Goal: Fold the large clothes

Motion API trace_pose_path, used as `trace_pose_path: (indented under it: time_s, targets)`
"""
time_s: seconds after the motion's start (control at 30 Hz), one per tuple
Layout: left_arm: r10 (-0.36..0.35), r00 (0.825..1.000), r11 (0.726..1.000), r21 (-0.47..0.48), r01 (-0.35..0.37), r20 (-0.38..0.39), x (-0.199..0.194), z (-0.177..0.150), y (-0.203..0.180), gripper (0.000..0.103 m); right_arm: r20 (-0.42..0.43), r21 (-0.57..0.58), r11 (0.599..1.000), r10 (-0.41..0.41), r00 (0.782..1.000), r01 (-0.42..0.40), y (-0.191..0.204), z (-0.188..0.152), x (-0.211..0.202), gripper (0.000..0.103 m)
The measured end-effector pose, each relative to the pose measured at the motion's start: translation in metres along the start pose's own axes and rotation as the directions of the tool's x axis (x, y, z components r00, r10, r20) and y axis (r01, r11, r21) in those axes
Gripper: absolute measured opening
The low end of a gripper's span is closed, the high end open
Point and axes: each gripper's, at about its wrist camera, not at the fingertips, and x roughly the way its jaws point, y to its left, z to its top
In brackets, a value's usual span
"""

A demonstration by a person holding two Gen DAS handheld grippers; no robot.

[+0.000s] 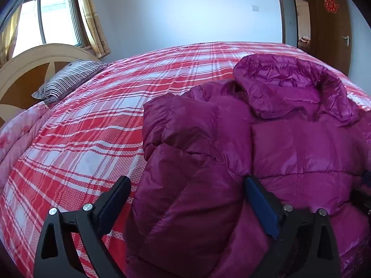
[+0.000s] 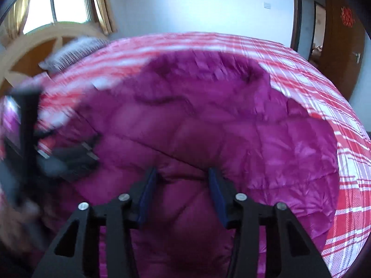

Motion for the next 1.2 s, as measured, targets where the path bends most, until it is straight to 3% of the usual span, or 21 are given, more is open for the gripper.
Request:
trace_pose_path:
  time_s: [0.17, 0.33, 0.5, 0.77, 0.97, 1.2]
  targets:
    - [-0.044, 0.996, 0.997, -0.061, 0.048, 0.071, -0.032, 0.011, 0.008, 0.099, 0.022, 0.027, 1.0, 0.002, 1.0, -0.003, -0.007, -0.007, -0.003, 0.044]
    - [-0.145, 0.985, 0.989, 0.024, 0.143, 0.095, -0.051, 0.032, -0.019, 0.099, 0.026, 0.019, 1.0, -0.011, 1.0, 0.011, -0.002, -0.006, -0.003, 0.044]
    - [-0.096, 0.995, 0.993, 0.074, 0.097, -0.007, -0.015, 0.031, -0.037, 0.099, 0.029, 0.012, 1.0, -0.024, 0.999, 0.024, 0.002, -0.006, -0.001, 0.044]
    - [-0.144, 0.985, 0.989, 0.009, 0.145, -0.09, 0.017, 0.017, -0.031, 0.101, 0.029, 0.005, 0.999, -0.036, 0.999, 0.036, 0.004, -0.006, 0.001, 0.044]
    - [-0.101, 0.992, 0.994, 0.029, 0.103, -0.078, 0.018, 0.014, -0.04, 0.102, 0.029, 0.001, 0.999, -0.04, 0.999, 0.04, 0.004, -0.006, 0.002, 0.044]
    - [-0.106, 0.992, 0.994, 0.011, 0.107, -0.063, 0.012, 0.014, -0.034, 0.102, 0.03, 0.003, 0.999, -0.039, 0.999, 0.039, 0.004, -0.007, 0.002, 0.044]
